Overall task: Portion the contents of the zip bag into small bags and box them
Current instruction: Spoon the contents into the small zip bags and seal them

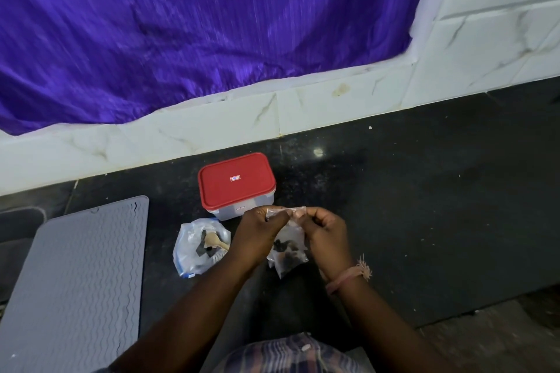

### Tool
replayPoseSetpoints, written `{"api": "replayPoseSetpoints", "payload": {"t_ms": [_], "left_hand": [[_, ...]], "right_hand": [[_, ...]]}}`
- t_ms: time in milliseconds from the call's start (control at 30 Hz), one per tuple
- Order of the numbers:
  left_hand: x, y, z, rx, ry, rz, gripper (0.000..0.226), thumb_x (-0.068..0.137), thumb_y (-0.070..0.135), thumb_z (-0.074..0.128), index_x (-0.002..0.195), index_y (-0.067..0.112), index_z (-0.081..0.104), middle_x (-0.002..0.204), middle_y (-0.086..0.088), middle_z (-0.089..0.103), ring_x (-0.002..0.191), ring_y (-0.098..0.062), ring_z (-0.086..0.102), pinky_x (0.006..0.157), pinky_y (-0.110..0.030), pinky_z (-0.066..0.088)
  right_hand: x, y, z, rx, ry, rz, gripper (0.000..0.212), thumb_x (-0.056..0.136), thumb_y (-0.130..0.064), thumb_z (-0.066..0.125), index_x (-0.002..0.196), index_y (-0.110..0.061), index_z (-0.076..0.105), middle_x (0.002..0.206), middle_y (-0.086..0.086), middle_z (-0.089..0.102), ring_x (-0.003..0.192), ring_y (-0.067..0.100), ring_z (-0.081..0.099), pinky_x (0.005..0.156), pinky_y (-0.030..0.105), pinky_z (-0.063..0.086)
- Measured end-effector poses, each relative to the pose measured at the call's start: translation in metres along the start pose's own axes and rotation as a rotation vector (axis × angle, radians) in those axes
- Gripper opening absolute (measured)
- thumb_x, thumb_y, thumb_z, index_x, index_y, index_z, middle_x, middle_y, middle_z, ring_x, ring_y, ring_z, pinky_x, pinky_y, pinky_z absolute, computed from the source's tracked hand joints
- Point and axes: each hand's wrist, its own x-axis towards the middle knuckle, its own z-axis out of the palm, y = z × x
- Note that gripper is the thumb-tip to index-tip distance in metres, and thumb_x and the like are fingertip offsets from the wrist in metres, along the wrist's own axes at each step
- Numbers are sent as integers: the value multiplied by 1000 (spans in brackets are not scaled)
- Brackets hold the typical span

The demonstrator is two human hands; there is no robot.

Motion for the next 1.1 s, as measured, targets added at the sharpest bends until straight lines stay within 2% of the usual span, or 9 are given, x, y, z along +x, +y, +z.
{"api": "replayPoseSetpoints", "payload": {"t_ms": [133, 233, 300, 533, 733, 867, 1000, 1033, 1100], "left_hand": [[0, -14, 5, -83, 23, -42, 10, 92, 24, 75, 96, 18, 82, 90, -4, 81, 88, -20, 77, 87, -42, 60], [-4, -23, 10, -171, 66, -133, 9, 90, 23, 77, 84, 17, 81, 78, 0, 77, 70, -8, 68, 66, -27, 50], [-6, -28, 11, -226, 99, -199, 9, 90, 22, 77, 85, 15, 79, 77, 0, 76, 70, -8, 65, 65, -26, 48], [0, -35, 21, -182, 215, -310, 12, 90, 12, 75, 79, 8, 73, 78, -11, 75, 67, -13, 66, 64, -26, 48], [5, -61, 37, -157, 278, -415, 10, 88, 18, 79, 88, 8, 79, 83, -11, 79, 86, -32, 76, 83, -43, 61], [2, -67, 38, -187, 253, -467, 24, 91, 11, 72, 115, 10, 67, 98, -16, 75, 85, -28, 73, 75, -37, 59], [-7, -69, 26, -186, 252, -441, 27, 91, 9, 60, 117, 15, 64, 88, -14, 70, 72, -22, 63, 66, -32, 50], [-10, -69, 21, -175, 248, -435, 26, 91, 11, 60, 116, 17, 65, 89, -12, 70, 74, -21, 62, 67, -31, 49], [-12, -68, 11, -188, 241, -435, 21, 93, 11, 61, 111, 18, 68, 93, -12, 72, 77, -20, 64, 69, -32, 52]], "right_hand": [[1, 3, -10, 17, 22, 34, 11, 89, -9, 72, 80, -9, 78, 79, 13, 76, 74, 25, 72, 71, 39, 61], [7, 8, -14, -7, 65, 38, 12, 85, -5, 74, 74, -7, 75, 70, 6, 74, 64, 12, 67, 61, 26, 56], [11, 12, -16, 9, 79, 55, 11, 84, -4, 75, 73, -7, 75, 68, 3, 72, 61, 8, 65, 58, 21, 52], [17, 46, -19, -6, 9, 183, 12, 89, -20, 73, 87, -10, 78, 86, 12, 78, 82, 29, 74, 77, 41, 61], [26, 62, -17, -215, 149, 144, 14, 85, -12, 76, 71, -12, 73, 67, 3, 73, 63, 15, 65, 61, 22, 53], [38, 73, -7, -298, 194, 101, 16, 87, -5, 73, 73, -13, 69, 66, -6, 65, 63, 12, 59, 51, 6, 43], [44, 86, -4, -391, 223, 86, 11, 87, -14, 74, 77, -16, 69, 69, -5, 67, 70, 17, 65, 64, 26, 51], [44, 88, -3, -384, 217, 96, 6, 87, -16, 74, 84, -14, 70, 73, -4, 67, 75, 21, 68, 67, 27, 51], [42, 86, 3, -433, 205, 89, 16, 88, -20, 72, 101, -12, 68, 86, 0, 68, 90, 25, 68, 75, 28, 49]]}}
